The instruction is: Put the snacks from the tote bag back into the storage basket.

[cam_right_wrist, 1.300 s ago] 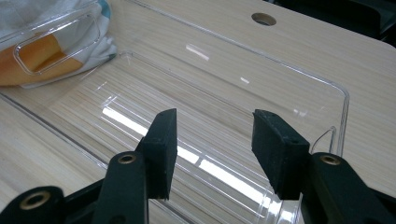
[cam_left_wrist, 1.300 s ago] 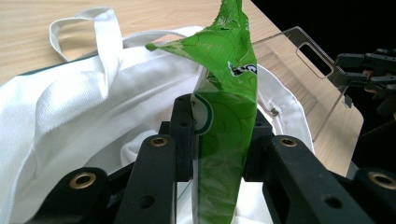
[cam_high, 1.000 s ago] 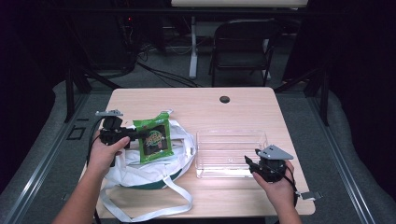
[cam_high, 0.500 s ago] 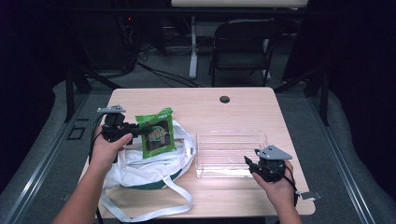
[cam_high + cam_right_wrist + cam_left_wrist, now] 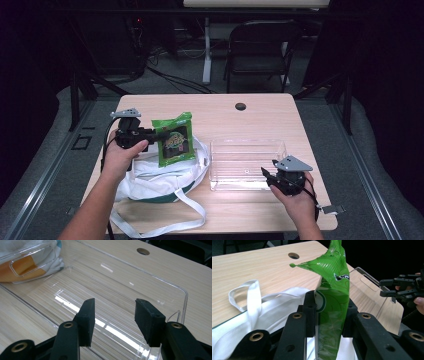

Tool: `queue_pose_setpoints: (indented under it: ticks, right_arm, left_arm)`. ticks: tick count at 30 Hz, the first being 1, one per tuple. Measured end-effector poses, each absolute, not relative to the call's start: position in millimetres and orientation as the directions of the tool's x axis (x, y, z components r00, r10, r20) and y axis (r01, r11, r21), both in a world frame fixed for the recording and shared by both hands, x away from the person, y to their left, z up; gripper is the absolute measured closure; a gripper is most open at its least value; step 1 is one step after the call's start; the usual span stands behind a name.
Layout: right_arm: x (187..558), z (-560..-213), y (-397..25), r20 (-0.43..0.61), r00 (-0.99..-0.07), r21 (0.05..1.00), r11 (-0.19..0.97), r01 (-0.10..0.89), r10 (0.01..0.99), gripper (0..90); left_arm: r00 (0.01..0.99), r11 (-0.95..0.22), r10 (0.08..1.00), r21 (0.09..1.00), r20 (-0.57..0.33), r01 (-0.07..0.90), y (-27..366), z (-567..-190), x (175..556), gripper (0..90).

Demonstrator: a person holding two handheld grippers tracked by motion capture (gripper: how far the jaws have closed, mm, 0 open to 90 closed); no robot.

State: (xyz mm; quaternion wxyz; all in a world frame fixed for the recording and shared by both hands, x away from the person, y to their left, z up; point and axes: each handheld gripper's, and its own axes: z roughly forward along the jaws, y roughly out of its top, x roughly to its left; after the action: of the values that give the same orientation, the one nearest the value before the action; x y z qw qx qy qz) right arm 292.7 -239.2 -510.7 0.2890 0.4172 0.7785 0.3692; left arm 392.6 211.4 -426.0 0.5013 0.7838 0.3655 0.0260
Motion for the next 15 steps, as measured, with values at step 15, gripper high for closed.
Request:
queue_pose_setpoints:
  ticks: [15]
  right_arm:
    - [293,-510,-240,-0.147,-0.487,0.817,0.383,0.431,0.861,50.3]
  left_arm:
    - [0.757,-0.248,0.572,0.813,-0.316,0.527,193,-418,394,72.1]
